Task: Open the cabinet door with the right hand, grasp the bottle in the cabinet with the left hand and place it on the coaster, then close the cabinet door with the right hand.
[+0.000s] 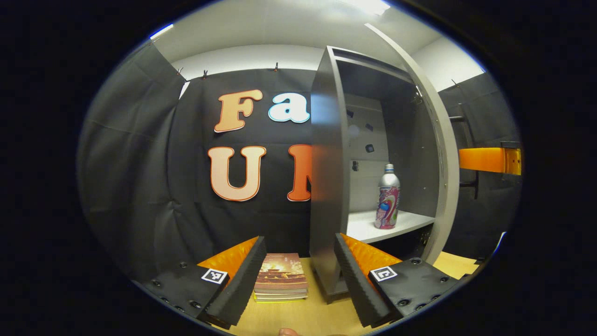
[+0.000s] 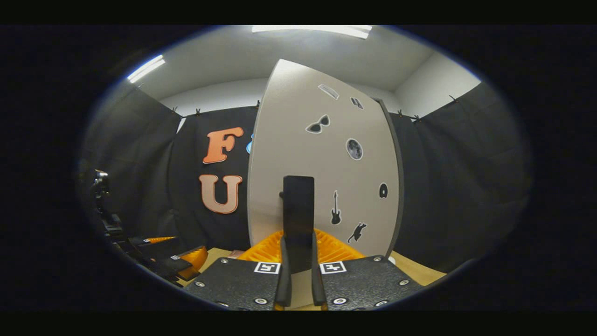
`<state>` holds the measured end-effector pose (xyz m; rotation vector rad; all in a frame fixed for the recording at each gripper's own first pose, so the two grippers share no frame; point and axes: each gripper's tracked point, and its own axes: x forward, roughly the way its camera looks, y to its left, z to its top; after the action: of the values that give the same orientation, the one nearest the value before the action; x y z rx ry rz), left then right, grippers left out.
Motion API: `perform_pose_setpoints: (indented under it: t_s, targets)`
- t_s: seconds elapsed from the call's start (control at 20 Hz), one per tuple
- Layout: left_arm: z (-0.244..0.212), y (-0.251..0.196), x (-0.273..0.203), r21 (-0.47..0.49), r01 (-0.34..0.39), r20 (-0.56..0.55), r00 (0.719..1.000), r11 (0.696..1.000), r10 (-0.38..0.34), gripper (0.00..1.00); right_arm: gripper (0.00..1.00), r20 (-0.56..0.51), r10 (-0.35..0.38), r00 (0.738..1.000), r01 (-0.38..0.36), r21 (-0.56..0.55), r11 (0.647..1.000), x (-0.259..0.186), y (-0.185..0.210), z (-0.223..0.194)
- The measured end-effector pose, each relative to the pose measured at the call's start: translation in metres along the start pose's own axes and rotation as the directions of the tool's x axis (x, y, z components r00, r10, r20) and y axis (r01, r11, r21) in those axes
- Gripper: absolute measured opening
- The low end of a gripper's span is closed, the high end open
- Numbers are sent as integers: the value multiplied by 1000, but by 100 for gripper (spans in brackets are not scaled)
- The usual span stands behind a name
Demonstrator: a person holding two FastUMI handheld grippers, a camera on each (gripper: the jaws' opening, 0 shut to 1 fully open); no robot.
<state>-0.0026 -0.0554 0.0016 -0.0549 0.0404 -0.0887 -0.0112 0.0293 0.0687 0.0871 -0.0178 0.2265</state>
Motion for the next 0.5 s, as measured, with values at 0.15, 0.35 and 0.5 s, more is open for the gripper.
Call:
perform_pose_setpoints:
  t_s: [0.15,0.35,0.5]
  targets:
    - [-1,-40,-17,-47,-9,-21,1000,999,8,95,14,-4,44,999,-44,1,999,-27,-28,2]
    - [-1,-79,-43,-96,-50,-23,999,994,48,95,16,-3,48,999,-48,7,999,-67,-91,7]
    - [3,-105,-54,-90,-64,-24,998,994,62,96,16,1,19,1000,-19,-6,1000,-99,-147,9]
